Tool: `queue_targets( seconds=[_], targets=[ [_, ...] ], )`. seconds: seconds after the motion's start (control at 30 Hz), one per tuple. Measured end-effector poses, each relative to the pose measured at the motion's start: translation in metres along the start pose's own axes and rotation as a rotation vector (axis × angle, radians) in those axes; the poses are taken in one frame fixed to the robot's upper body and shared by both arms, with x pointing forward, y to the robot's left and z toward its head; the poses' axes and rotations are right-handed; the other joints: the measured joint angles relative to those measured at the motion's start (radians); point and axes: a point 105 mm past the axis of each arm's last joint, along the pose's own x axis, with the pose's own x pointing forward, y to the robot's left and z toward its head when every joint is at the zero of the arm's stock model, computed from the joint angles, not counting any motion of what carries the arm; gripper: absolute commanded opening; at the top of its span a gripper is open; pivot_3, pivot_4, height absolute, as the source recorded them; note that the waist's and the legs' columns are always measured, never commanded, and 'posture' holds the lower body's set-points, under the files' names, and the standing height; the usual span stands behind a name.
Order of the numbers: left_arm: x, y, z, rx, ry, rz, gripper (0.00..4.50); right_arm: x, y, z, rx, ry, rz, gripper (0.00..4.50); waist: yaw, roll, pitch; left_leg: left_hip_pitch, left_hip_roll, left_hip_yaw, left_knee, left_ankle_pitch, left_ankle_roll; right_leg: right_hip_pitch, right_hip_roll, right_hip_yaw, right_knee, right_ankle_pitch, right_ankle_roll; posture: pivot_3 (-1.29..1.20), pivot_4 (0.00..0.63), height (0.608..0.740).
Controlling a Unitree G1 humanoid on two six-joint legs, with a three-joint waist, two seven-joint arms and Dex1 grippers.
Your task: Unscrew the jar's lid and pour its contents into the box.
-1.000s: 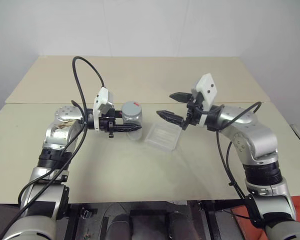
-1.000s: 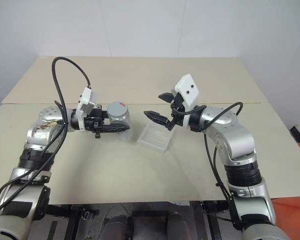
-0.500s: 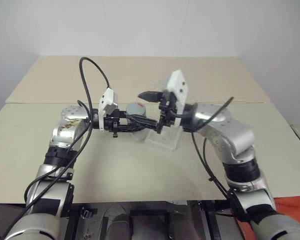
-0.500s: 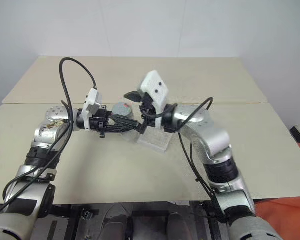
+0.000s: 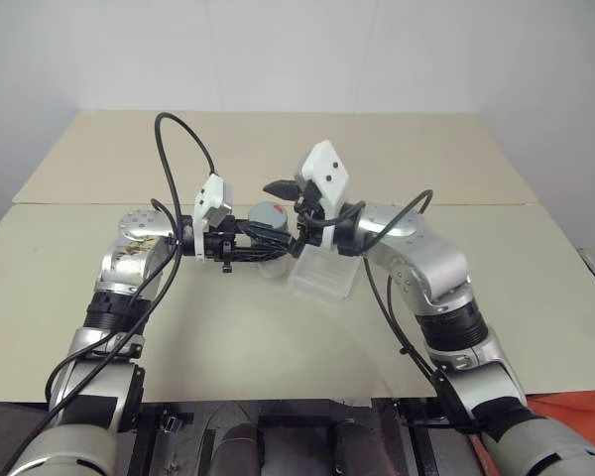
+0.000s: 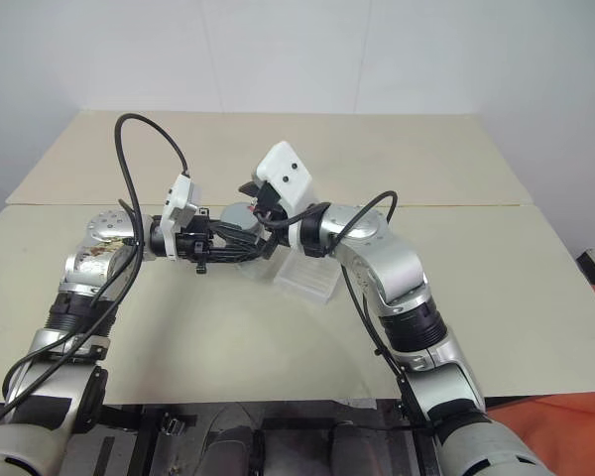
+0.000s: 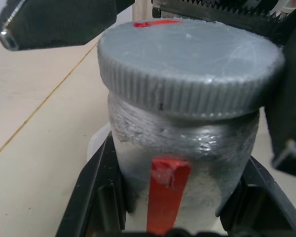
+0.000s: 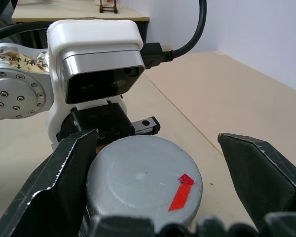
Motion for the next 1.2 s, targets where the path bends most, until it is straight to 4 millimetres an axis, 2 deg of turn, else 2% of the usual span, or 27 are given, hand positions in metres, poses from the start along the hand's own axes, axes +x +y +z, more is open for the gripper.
queue_targets(
  seconds=[0.57, 0.8, 1.1, 1.2],
  targets=[
    [0.000, 0.001, 0.001, 0.001, -0.002, 0.014, 1.93, -0.037, -0.007, -0.004, -0.020, 0.014, 0.009, 4.43, 0.001, 0.000, 0.000, 0.000, 0.000, 0.000, 0.000, 0.000, 0.000, 0.000, 0.000, 0.000, 0.000, 0.000, 0.000, 0.00, 0.150, 0.740],
    [-0.003, -0.001, 0.001, 0.002, 0.001, -0.008, 1.93, -0.059, -0.030, -0.002, -0.028, 0.019, -0.099, 4.43, 0.003, 0.000, 0.000, 0.000, 0.000, 0.000, 0.000, 0.000, 0.000, 0.000, 0.000, 0.000, 0.000, 0.000, 0.000, 0.00, 0.150, 0.740],
    [-0.002, -0.002, 0.001, 0.001, 0.000, -0.018, 1.93, -0.068, -0.026, -0.012, -0.024, 0.057, -0.064, 4.43, 0.003, 0.000, 0.000, 0.000, 0.000, 0.000, 0.000, 0.000, 0.000, 0.000, 0.000, 0.000, -0.001, 0.000, 0.000, 0.00, 0.150, 0.740],
    [-0.002, -0.002, 0.000, 0.000, 0.000, -0.017, 1.93, -0.069, -0.017, -0.010, -0.009, 0.039, -0.007, 4.43, 0.003, 0.000, 0.000, 0.000, 0.000, 0.000, 0.000, 0.000, 0.000, 0.000, 0.000, 0.000, 0.000, 0.000, 0.000, 0.00, 0.150, 0.740]
  ],
)
